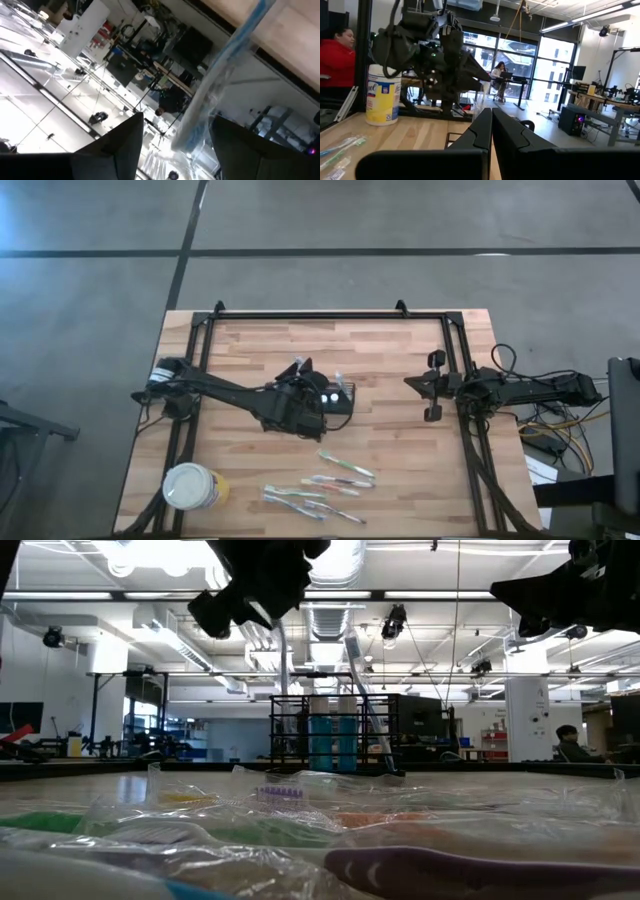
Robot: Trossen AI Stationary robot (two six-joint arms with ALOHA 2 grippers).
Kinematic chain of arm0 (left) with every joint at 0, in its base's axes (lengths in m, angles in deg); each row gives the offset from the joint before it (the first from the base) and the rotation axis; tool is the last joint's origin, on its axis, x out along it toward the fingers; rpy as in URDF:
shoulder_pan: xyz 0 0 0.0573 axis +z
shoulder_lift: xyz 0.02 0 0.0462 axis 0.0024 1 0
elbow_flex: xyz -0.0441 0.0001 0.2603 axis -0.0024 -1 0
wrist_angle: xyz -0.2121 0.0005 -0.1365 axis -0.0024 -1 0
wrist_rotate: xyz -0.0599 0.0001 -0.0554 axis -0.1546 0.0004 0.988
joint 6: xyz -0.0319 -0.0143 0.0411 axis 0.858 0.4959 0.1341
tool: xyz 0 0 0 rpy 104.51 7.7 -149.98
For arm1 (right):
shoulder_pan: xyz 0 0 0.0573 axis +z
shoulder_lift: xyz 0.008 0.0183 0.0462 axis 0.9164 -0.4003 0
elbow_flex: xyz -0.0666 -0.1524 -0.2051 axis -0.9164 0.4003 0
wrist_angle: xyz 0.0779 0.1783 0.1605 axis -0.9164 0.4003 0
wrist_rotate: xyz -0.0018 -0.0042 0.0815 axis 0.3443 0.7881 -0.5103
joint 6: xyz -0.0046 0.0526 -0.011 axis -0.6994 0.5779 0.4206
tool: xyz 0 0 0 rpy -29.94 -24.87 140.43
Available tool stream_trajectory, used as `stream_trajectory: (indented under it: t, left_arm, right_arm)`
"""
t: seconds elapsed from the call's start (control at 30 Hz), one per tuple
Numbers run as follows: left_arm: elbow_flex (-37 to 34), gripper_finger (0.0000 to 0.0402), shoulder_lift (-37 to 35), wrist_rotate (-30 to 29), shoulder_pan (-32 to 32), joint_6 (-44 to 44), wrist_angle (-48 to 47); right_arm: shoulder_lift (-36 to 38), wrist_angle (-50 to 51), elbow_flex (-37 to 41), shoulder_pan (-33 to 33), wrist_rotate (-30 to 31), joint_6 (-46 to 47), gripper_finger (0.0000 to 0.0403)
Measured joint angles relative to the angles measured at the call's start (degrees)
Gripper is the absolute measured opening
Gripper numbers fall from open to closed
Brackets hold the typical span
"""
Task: Pick & Place toothbrushing station
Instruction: Put the top blue toothbrush into the wire organizer, then put the top green toothbrush into the wire organizer
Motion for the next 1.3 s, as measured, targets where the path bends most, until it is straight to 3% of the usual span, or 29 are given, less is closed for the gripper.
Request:
stream_trajectory:
  t: [0.3, 0.57, 0.8, 0.9, 1.07, 1.17, 1.3]
  left_arm:
    - [-1.4, 0.0227, 0.1, 9.4, -0.5, 6.7, 0.3]
    - [-0.5, 0.0227, -0.7, 9.7, -0.9, 12.2, 0.0]
    - [-0.1, 0.0228, -7.5, 11.6, -2.9, 19.3, -0.7]
    - [-0.1, 0.0226, -13.1, 19.9, -3.1, 28.0, -1.2]
    - [-6.1, 0.0223, -25.9, 45.3, -1.1, 43.1, 5.3]
    - [-16.6, 0.0213, -35.3, 56.6, 0.1, 46.0, 18.3]
    - [-35.8, 0.0178, -48.2, 60.4, 0.0, 48.1, 41.8]
  right_arm:
    - [0.0, 0.0, 0.0, 0.0, 0.0, 0.4, 0.0008]
    - [0.0, 0.0, 0.0, 0.0, 0.0, 0.4, 0.0008]
    - [0.1, 0.3, 0.0, 0.0, -0.1, 0.4, 0.0008]
    - [0.0, 0.3, 0.0, 0.0, -0.1, 0.4, 0.0008]
    - [0.0, 0.3, 0.0, 0.0, -0.1, 0.4, 0.0008]
    - [0.0, 0.3, 0.0, 0.0, 0.0, 0.4, 0.0008]
    - [0.0, 0.2, 0.0, 0.0, 0.0, 0.9, 0.0008]
